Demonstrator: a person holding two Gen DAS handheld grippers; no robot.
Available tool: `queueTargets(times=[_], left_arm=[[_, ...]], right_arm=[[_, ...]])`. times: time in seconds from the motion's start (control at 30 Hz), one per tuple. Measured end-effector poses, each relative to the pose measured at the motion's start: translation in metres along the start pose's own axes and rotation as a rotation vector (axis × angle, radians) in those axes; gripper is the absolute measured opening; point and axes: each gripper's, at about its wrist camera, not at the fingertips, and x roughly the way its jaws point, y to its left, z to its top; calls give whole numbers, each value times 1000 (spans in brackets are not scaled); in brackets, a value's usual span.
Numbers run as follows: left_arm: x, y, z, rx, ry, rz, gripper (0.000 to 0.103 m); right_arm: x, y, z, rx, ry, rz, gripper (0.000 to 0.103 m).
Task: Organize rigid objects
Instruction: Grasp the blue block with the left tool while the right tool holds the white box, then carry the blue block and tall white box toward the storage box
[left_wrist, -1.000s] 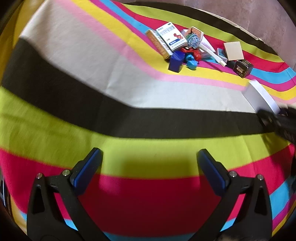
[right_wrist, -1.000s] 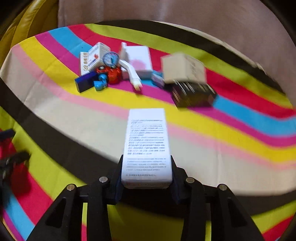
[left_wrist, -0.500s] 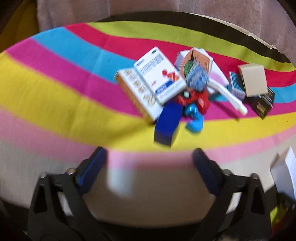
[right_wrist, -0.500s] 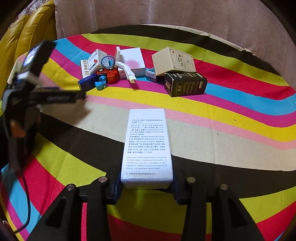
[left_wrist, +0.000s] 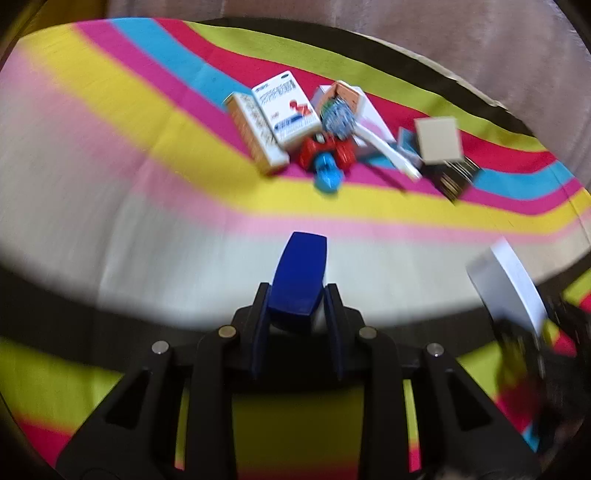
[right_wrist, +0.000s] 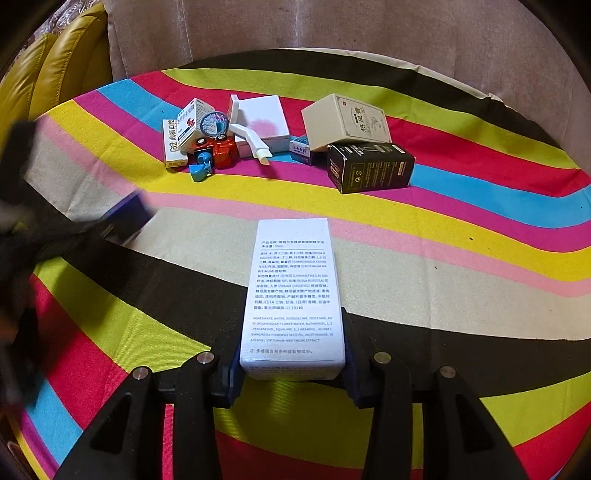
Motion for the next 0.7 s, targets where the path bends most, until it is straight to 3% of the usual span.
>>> queueTargets(times=[0.1,0.2,0.37,0.43,0.47,0.57,0.7], left_arm=[[-16,5,-20,-5,-8,-28,37],[-13,10,-18,11,-14,-11,60],[1,-8,-4,47,-4,33,61],[0,-12,-6,77,-4,18,46],[-1,-15,-7,96,-4,14,31],[-3,-23,-12,142,-1,21,31],[-17,-24,-28,127,-4,35,31]], right_arm=[[0,0,0,0,0,-1,44],[0,1,0,0,0,-2,44],[0,1,0,0,0,-3,44],[0,0,0,4,0,1,44],[0,0,-1,6,-1,3,44],[0,-2,0,15,-1,12,44],[0,-1,1,12,0,4,44]])
